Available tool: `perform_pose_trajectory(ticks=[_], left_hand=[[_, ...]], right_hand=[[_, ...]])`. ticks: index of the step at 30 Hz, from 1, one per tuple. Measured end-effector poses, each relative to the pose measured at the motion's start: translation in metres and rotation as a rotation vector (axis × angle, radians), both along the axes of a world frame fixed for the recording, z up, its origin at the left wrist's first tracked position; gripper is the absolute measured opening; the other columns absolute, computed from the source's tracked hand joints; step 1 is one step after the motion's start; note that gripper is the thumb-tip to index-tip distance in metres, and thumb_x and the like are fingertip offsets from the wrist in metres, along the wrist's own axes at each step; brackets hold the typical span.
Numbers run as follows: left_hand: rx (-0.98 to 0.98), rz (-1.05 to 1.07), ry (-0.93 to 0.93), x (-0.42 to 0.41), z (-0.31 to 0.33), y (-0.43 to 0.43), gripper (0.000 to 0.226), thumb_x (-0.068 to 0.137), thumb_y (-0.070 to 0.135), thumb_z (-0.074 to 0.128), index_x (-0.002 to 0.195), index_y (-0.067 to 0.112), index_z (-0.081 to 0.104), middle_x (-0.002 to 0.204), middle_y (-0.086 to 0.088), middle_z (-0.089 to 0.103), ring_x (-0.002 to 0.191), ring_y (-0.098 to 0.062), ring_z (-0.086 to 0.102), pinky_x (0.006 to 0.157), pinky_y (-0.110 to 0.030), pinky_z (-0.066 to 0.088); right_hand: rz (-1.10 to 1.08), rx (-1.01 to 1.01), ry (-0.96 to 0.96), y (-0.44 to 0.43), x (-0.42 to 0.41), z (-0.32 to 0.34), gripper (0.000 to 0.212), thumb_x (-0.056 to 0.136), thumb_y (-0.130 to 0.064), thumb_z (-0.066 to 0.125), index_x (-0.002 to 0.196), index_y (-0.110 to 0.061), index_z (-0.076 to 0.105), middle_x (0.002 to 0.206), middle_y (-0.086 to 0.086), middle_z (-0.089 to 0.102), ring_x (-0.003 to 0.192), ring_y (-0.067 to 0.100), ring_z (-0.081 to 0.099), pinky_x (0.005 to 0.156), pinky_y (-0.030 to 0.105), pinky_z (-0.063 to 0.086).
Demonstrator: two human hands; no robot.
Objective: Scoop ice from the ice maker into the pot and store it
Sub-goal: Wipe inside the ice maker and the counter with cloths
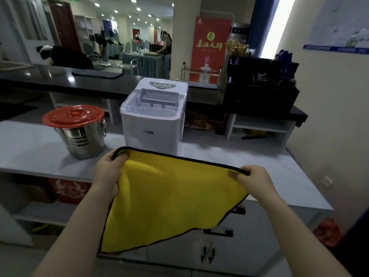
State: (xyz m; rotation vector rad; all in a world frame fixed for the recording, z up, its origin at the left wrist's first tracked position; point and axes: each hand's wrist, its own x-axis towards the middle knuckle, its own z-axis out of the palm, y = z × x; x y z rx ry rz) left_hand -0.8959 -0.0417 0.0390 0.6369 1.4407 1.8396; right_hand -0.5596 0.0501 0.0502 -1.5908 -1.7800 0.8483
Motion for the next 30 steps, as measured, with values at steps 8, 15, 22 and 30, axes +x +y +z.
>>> perform_pose_trajectory(ticks=[8, 15, 22, 30], left_hand=[[-0.119, -0.223, 0.012, 0.005, 0.018, 0.001, 0.029, 0.079, 0.011, 0.067, 0.108, 0.005, 0.063, 0.093, -0.017, 0.068, 0.07, -0.026, 0.068, 0.052, -0.031, 0.055], [-0.271, -0.073, -0.156, 0.035, 0.022, 0.01, 0.041, 0.083, 0.039, 0.066, 0.107, 0.006, 0.059, 0.102, -0.018, 0.064, 0.089, -0.035, 0.062, 0.068, -0.046, 0.051], [-0.163, -0.014, -0.14, 0.085, 0.028, 0.019, 0.026, 0.095, 0.027, 0.054, 0.101, 0.003, 0.061, 0.092, -0.014, 0.066, 0.081, -0.027, 0.063, 0.065, -0.039, 0.051], [-0.071, -0.229, 0.021, 0.16, 0.042, 0.03, 0.026, 0.099, 0.015, 0.045, 0.084, 0.009, 0.066, 0.077, -0.008, 0.072, 0.075, -0.021, 0.068, 0.069, -0.033, 0.054]], right_hand=[[-0.108, -0.267, 0.505, 0.013, 0.03, 0.033, 0.03, 0.083, -0.033, 0.071, 0.092, -0.005, 0.065, 0.089, 0.017, 0.069, 0.078, 0.031, 0.067, 0.069, 0.043, 0.057], [-0.105, -0.525, 0.878, 0.03, 0.045, 0.045, 0.027, 0.087, -0.026, 0.067, 0.096, -0.001, 0.061, 0.069, 0.013, 0.068, 0.066, 0.029, 0.067, 0.064, 0.047, 0.057], [-0.099, -0.487, 0.957, 0.032, 0.027, 0.043, 0.023, 0.095, -0.011, 0.055, 0.114, 0.002, 0.057, 0.093, 0.016, 0.063, 0.084, 0.03, 0.061, 0.07, 0.043, 0.053], [0.17, 0.033, 0.494, -0.001, -0.031, 0.05, 0.015, 0.091, -0.021, 0.063, 0.084, -0.03, 0.073, 0.082, 0.014, 0.072, 0.078, 0.03, 0.068, 0.075, 0.054, 0.056]])
